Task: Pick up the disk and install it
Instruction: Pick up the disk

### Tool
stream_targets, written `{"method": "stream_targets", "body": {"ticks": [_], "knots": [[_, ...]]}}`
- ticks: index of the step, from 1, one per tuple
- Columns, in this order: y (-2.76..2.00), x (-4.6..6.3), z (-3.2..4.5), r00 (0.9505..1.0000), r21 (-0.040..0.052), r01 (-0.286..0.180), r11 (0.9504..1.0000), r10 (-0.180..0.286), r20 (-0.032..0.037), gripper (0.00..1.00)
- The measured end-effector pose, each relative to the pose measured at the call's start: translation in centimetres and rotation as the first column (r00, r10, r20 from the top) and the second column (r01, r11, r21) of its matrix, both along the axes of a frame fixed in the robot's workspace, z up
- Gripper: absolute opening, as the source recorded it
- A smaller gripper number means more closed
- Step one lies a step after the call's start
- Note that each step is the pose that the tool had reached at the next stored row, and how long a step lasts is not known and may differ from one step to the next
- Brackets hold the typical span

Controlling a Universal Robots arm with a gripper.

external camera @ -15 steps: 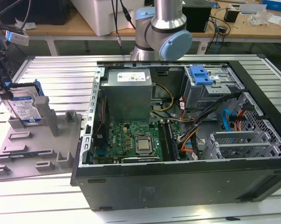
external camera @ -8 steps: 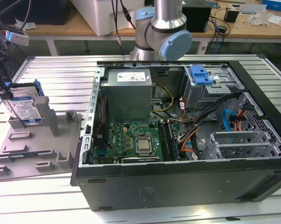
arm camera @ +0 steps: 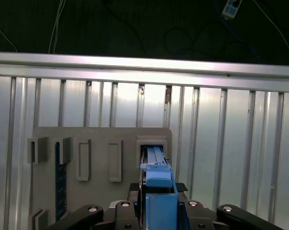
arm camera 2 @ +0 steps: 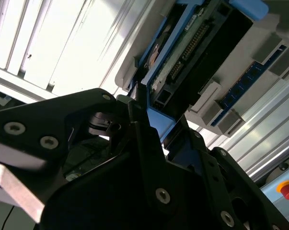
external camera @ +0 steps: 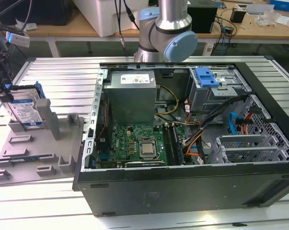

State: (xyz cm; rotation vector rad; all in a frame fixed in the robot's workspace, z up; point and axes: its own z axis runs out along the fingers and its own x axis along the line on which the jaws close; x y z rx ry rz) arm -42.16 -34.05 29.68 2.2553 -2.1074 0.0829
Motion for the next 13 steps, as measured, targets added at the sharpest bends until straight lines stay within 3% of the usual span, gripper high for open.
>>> {"method": "stream_targets", "body": {"ticks": [13], "knots": [[0.0, 0.0, -0.01, 1.0, 0.0001, 0.0, 1.0, 0.0, 0.0002, 0.37]]}}
